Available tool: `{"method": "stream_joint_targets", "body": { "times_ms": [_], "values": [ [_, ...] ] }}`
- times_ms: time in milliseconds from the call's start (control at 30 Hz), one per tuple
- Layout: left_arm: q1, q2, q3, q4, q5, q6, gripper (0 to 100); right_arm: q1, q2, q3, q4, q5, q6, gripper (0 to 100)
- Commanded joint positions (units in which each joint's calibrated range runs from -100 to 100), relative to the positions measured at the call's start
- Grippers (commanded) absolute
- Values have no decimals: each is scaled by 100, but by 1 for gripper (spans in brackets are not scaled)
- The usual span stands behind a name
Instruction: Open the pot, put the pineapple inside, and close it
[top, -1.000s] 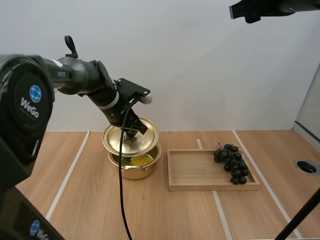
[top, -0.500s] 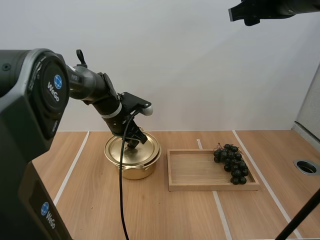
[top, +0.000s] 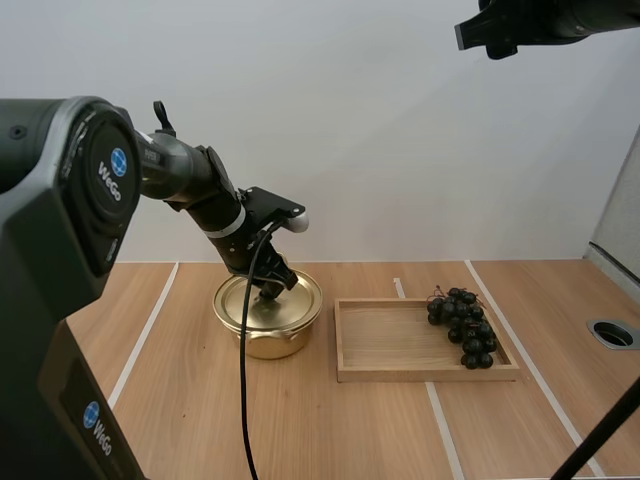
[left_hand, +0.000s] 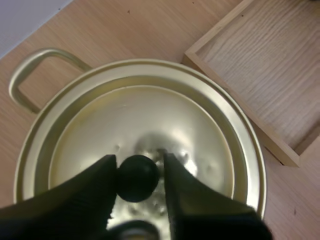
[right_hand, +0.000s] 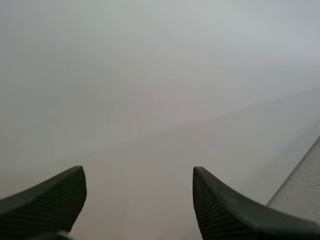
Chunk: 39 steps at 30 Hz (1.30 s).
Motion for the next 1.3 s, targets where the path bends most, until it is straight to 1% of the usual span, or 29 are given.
{"method": "stream_joint_targets", "body": {
  "times_ms": [0,33,133,233,333,400,500,567,667,733,800,867,933,1000,1067,1167,1267],
  "values": [
    [-12,-5,-5,-62,183,56,88,-21,-85,-54,-25,64,5,100],
    [-12,-19,-5,-62,183,56,99,-21,-85,-54,-25,86,5,100],
    [-12,-152,-101,-62,196,56,100,-21,-85,-54,-25,167,5,100],
    [-12,-426,-418,-62,121,-31,100,-21,-85,-54,-25,224,5,100],
    [-12,-823,-998,-62,-101,-282,100,-21,-85,-42,-25,240,5,100],
    [-12,-1138,-1521,-62,-211,-713,100,-21,-61,-16,77,128,5,100],
    [-12,-1625,-2178,-52,-254,-1380,100,-21,-100,250,454,-854,5,100],
    [-12,-2017,-2487,-52,-294,-1479,100,-21,-143,432,714,-1500,5,100],
    [-4,-2681,-2533,-64,-1348,-1479,100,-21,-216,730,1224,-2183,123,100],
    [69,-3161,-2506,-97,-2184,-1512,100,-21,-228,989,1566,-2572,133,100],
    [196,-3739,-2398,-107,-3196,-1819,100,-21,-228,1216,1805,-2825,124,100],
    [344,-4337,-2208,-107,-3962,-2144,100,-21,-228,1476,1871,-2982,114,100],
    [495,-4833,-1914,-107,-4509,-2356,100,-21,-252,1786,1903,-3158,114,100],
    [604,-5343,-1518,-107,-4772,-2370,100,-21,-328,2178,1977,-3483,114,100],
    [666,-5748,-1076,-96,-4810,-2370,100,-21,-448,2532,2094,-3862,114,100],
    [666,-6366,-209,-81,-4863,-2370,100,-21,-660,2969,2108,-4193,114,100],
    [666,-6906,909,-72,-5399,-2358,100,-11,-874,3267,2083,-4248,79,100]
  ]
}}
